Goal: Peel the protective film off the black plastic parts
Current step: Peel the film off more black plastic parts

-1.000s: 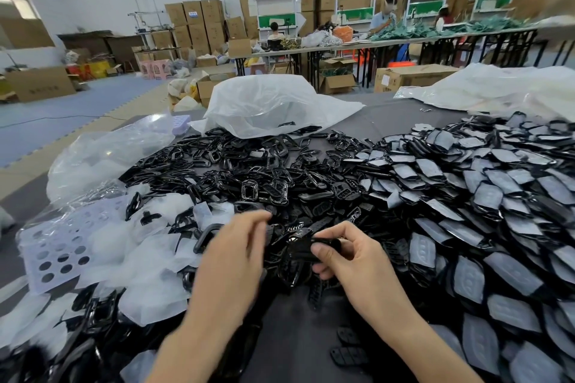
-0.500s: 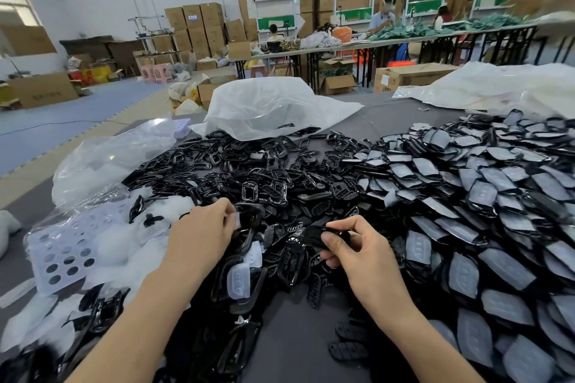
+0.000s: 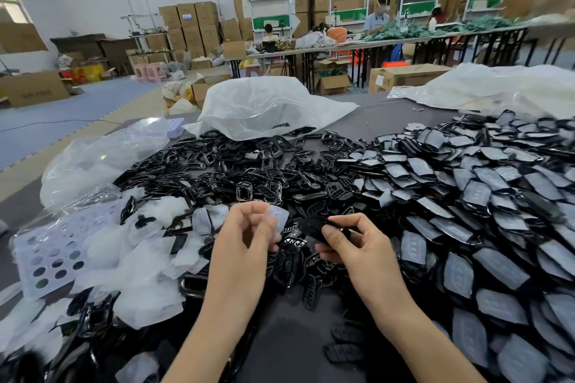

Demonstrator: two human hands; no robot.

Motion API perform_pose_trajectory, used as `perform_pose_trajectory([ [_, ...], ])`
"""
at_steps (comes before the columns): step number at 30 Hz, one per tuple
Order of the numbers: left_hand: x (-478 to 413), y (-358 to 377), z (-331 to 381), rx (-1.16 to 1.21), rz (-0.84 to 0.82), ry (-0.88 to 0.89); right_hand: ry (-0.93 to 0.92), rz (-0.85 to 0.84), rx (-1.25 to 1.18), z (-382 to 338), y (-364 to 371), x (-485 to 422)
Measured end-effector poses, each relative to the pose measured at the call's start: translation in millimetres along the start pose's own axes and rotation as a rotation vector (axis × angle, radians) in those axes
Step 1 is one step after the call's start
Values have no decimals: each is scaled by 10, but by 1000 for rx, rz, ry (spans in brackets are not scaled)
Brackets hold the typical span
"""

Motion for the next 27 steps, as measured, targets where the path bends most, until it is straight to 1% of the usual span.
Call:
perform_pose_trajectory([
  [2,42,81,-110,104,-36,-77,12,-6,-43,-4,22,1],
  [5,118,115,-247,156,-61,-139,48,-12,-134,9,48,7],
  [11,169,131,-173,114,-96,-57,70,-15,-182,31,61,14],
  [14,182,154,-193,137,-105,-76,71,-6,-181,34,49,5],
  [18,180,156,-284,240,-95,-162,64,-6,-185,23,44,7],
  [20,169,149,-309,218,-91,-167,66,-9,-181,20,48,8],
  [25,185,156,-266,135,-117,-108,68,-14,-169,12,56,14],
  [27,193,158,-276,156,-111,-128,64,-10,-159,4,56,18],
])
Point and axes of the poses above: each hand's wrist, its own x-axis away from the middle knuckle, its own y-axis out of the palm, z = x × y, the point moved 9 cm from there along -x, towards the middle knuckle, and after that the axes turned 6 degrees about -y, right-handed, at the moved point
